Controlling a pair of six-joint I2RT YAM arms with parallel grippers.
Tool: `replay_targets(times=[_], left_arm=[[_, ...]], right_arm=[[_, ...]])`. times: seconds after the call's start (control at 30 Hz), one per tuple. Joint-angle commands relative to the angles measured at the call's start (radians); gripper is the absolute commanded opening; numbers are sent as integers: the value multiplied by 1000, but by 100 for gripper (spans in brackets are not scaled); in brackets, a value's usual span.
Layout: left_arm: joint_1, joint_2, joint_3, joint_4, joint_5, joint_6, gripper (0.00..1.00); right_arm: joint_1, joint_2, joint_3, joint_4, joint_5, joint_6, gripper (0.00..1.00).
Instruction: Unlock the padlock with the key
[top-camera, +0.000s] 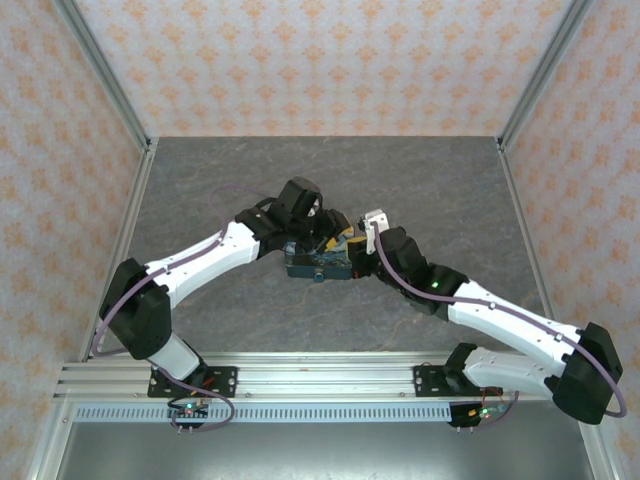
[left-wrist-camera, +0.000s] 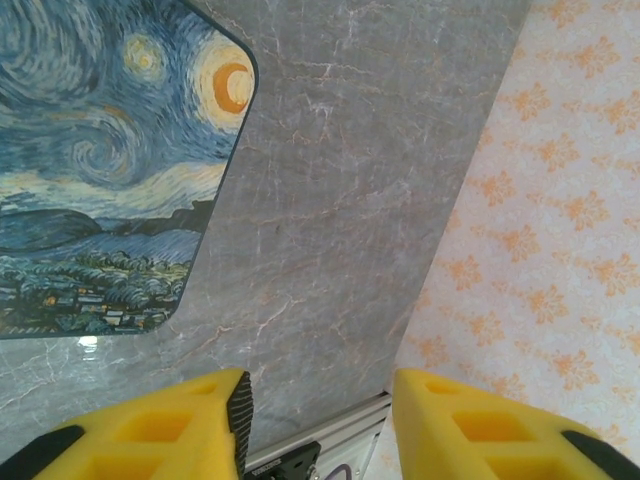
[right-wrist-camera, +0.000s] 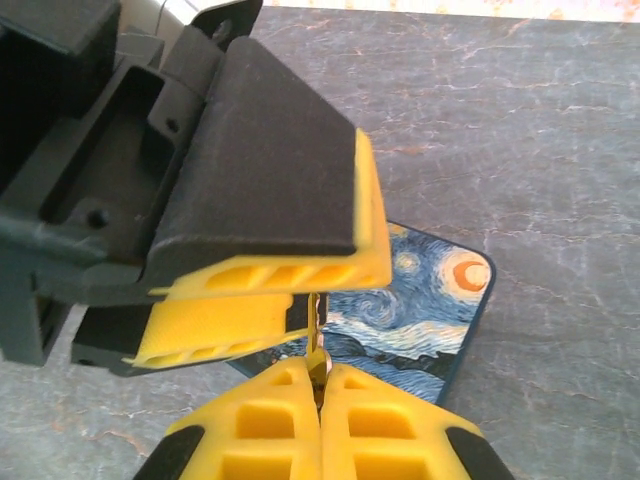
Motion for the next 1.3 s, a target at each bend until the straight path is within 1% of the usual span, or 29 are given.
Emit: replay_targets(times=[0.0,0.17,0.47,0.53,0.7,0.83,0.87,0.93,0.97,1.0,1.07,1.13,1.2,1.27], left_arm=[[-13,9,34,-22,12,-19,39],[-24,22,50,-21,16,-21,35],[-32,34,60,-38,11,-13,23],[-33,34,57,-44,6,-9,22],[-32,44,57,-74,-11,11,13],[-33,57,60,-70,-2,19,2],[-32,59,63,-72,-1,23,0],[-32,66,64,-67,4,33,0],[-32,68,66,-69,6,38,0],[-32,68,66,-70,4,45,0],[-28,69,71,-77,-10,83,0],[-19,69,76,-75,-17,133,0],[-13,66,90,-78,-31,208,0],[-13,54,114,-95,-67,306,0]], right_arm=[[9,11,44,-16,59,-41,0],[10,32,56,-16,50,-43,0],[10,48,65,-15,49,-43,0],[10,46,63,-14,52,-42,0],[10,39,55,-13,64,-36,0],[10,36,52,-13,68,-32,0],[10,37,50,-11,70,-30,0],[10,32,49,-11,80,-25,0],[10,27,49,-18,91,-20,3],[10,20,48,-23,102,-15,10],[8,-10,50,-49,140,6,27],[-8,-50,46,-76,149,24,40],[-31,-90,43,-111,163,55,48],[-69,-129,33,-140,147,101,52]])
